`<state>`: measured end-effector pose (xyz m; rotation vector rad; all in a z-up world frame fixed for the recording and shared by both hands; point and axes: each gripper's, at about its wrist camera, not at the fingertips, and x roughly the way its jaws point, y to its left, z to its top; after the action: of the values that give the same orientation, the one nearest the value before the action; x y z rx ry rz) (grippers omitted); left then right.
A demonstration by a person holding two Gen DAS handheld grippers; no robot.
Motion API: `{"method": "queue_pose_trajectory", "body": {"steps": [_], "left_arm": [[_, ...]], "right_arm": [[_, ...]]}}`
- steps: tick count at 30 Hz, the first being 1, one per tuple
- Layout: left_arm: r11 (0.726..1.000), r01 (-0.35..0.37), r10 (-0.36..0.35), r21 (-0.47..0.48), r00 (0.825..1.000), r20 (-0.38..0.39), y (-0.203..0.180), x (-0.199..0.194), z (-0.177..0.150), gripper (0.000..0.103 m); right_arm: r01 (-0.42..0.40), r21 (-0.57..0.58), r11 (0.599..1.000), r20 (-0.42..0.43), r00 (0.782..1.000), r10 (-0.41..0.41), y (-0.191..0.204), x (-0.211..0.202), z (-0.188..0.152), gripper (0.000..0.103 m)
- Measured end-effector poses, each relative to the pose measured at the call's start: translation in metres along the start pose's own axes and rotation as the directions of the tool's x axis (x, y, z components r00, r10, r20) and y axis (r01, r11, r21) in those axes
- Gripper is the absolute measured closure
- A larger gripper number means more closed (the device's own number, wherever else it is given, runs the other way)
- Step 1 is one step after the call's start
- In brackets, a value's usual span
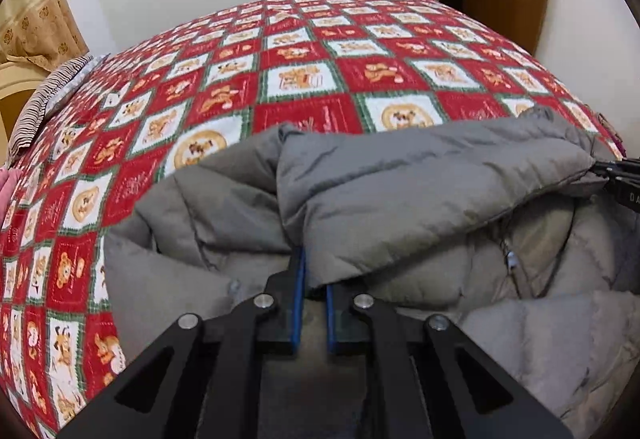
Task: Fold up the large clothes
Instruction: 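Grasp the jacket hem with the left tool while the right tool grasps it too, then lift the held hem with both tools and fold it toward the collar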
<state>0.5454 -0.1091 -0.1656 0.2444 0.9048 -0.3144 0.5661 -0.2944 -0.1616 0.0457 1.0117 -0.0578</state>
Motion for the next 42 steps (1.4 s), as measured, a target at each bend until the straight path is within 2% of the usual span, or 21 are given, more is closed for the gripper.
{"method": "queue_pose_trajectory", "body": {"steps": [6,8,9,12,13,16,18,21,22,23,25,27,29,31,35,36,38,39,40,42], "left_arm": [[1.0,-0.014,0.013,0.017,0.998,0.054,0.001,-0.026,-0.002,0.086],[0.999,-0.029,0.027,0.018,0.996,0.087,0.004,-0.043,0.0,0.076],[1.0,-0.023,0.022,0.013,0.994,0.105,0.008,-0.049,0.002,0.074],[0.999,-0.039,0.042,-0.017,0.986,0.163,0.016,-0.07,0.012,0.05],[0.999,-0.043,0.048,-0.031,0.983,0.178,0.019,-0.074,0.016,0.038],[0.996,-0.045,0.062,-0.081,0.972,0.225,0.023,-0.083,0.029,0.037],[0.995,-0.053,0.07,-0.085,0.973,0.221,0.017,-0.081,0.039,0.037],[0.996,-0.017,0.041,-0.093,0.965,0.258,0.003,-0.084,0.048,0.036],[0.996,-0.026,0.046,-0.08,0.966,0.256,-0.006,-0.08,0.052,0.033],[0.998,-0.032,0.047,-0.062,0.968,0.248,-0.014,-0.074,0.053,0.032],[0.996,-0.088,0.088,-0.01,0.976,0.201,-0.033,-0.05,0.053,0.032],[0.991,-0.132,0.129,0.022,0.985,0.112,-0.043,-0.016,0.046,0.032],[0.988,-0.155,0.154,0.019,0.987,0.048,-0.042,0.008,0.037,0.032],[0.99,-0.144,0.144,-0.004,0.988,0.052,-0.038,0.01,0.034,0.032],[0.991,-0.132,0.133,-0.014,0.989,0.066,-0.035,0.003,0.035,0.032],[0.991,-0.134,0.134,-0.01,0.989,0.067,-0.038,0.002,0.036,0.032],[0.992,-0.127,0.127,-0.009,0.989,0.069,-0.038,0.001,0.037,0.032],[0.992,-0.122,0.122,-0.011,0.99,0.066,-0.039,0.002,0.037,0.032],[0.993,-0.117,0.118,-0.013,0.991,0.064,-0.038,0.002,0.037,0.032],[0.993,-0.113,0.114,-0.021,0.991,0.07,-0.037,0.0,0.039,0.032]], "right_arm": [[0.05,-0.054,0.997,0.032,0.998,-0.048,0.005,0.006,-0.011,0.1],[0.049,-0.056,0.997,0.043,0.998,-0.047,0.004,0.006,-0.012,0.1],[0.046,-0.055,0.997,0.045,0.998,-0.044,0.003,0.006,-0.012,0.1],[0.047,-0.055,0.997,0.044,0.998,-0.044,0.003,0.006,-0.012,0.1],[0.048,-0.057,0.997,0.044,0.998,-0.046,0.003,0.007,-0.012,0.1],[0.056,-0.06,0.997,0.036,0.998,-0.054,0.003,0.01,-0.013,0.1],[0.063,-0.063,0.996,0.037,0.997,-0.06,0.004,0.011,-0.014,0.1],[0.087,-0.088,0.992,0.045,0.996,-0.083,0.009,0.012,-0.017,0.1],[0.09,-0.099,0.991,0.047,0.995,-0.086,0.01,0.013,-0.017,0.1],[0.094,-0.103,0.99,0.05,0.995,-0.089,0.011,0.013,-0.018,0.1],[0.087,-0.098,0.991,0.05,0.995,-0.083,0.01,0.013,-0.017,0.1],[0.061,-0.075,0.995,0.047,0.997,-0.058,0.005,0.011,-0.016,0.1],[0.027,-0.05,0.998,0.047,0.999,-0.024,0.001,0.007,-0.016,0.099],[-0.01,-0.026,1.0,0.048,0.999,0.011,-0.004,-0.001,-0.018,0.096],[-0.025,-0.003,1.0,0.071,0.997,0.025,-0.008,-0.02,-0.023,0.095],[-0.025,0.013,1.0,0.09,0.996,0.023,-0.009,-0.029,-0.024,0.09],[-0.047,0.062,0.997,0.14,0.989,0.038,-0.014,-0.048,-0.022,0.068],[-0.064,0.086,0.994,0.164,0.985,0.049,-0.015,-0.057,-0.021,0.048],[-0.08,0.108,0.991,0.192,0.98,0.058,-0.015,-0.065,-0.019,0.04],[-0.122,0.131,0.984,0.257,0.963,0.085,-0.011,-0.079,-0.009,0.04]]}}
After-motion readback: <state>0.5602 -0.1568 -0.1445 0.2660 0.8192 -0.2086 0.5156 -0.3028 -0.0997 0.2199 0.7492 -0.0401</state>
